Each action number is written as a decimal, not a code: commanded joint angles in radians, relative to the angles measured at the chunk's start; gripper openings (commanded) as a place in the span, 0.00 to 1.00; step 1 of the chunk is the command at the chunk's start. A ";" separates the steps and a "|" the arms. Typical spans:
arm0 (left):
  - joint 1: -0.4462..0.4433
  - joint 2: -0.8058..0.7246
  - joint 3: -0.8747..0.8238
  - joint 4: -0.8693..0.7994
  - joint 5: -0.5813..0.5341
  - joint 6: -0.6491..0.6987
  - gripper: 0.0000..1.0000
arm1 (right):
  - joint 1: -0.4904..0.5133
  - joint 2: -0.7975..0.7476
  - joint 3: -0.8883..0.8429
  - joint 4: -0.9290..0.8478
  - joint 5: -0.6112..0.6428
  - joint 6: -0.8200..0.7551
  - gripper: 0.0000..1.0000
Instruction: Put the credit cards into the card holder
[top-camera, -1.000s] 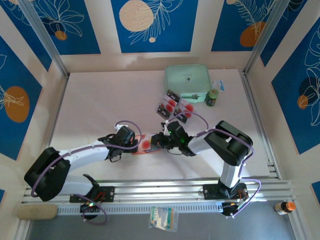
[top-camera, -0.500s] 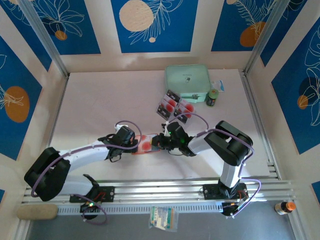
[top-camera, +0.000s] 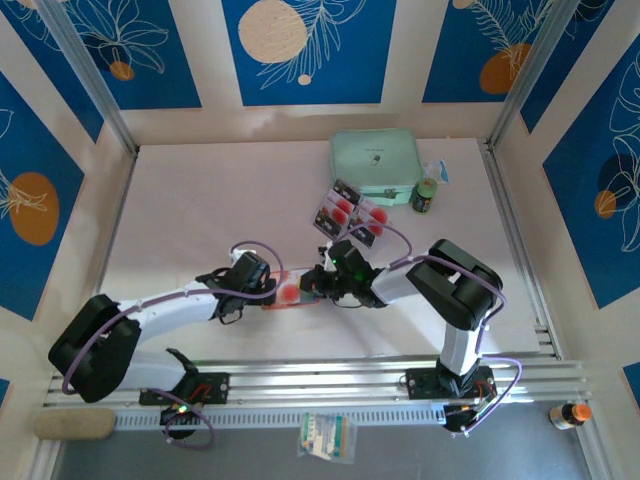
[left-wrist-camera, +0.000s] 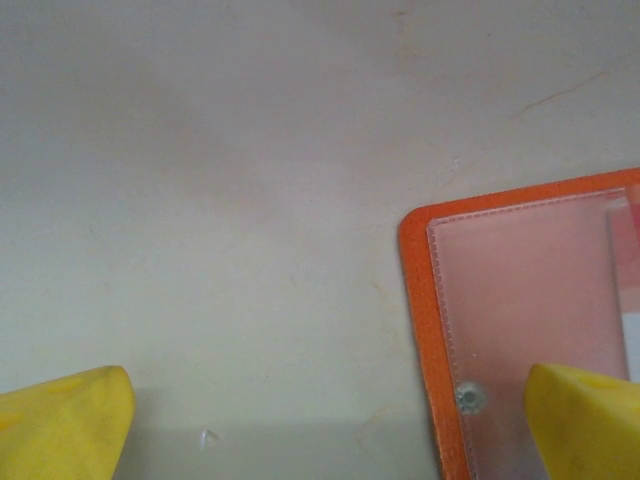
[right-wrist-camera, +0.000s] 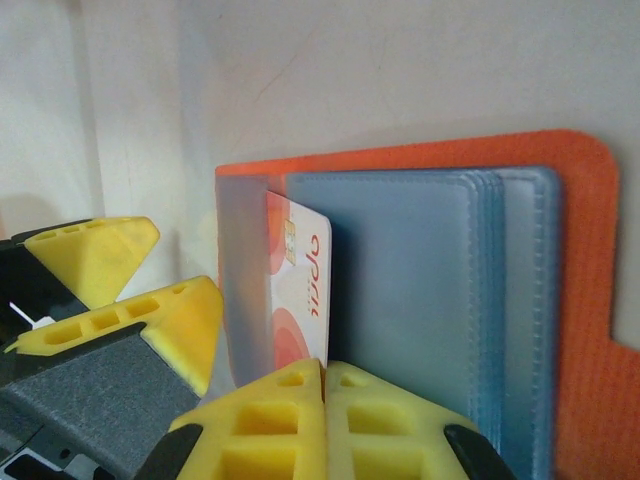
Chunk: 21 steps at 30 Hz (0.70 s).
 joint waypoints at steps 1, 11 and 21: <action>0.011 0.000 -0.006 0.003 0.003 -0.012 1.00 | 0.013 0.032 0.017 -0.071 -0.025 0.004 0.00; 0.021 -0.035 0.057 -0.111 -0.032 -0.083 1.00 | 0.013 0.043 0.107 -0.243 -0.046 -0.058 0.10; 0.094 -0.064 0.059 -0.221 -0.067 -0.213 1.00 | -0.001 -0.062 0.210 -0.508 -0.036 -0.225 0.39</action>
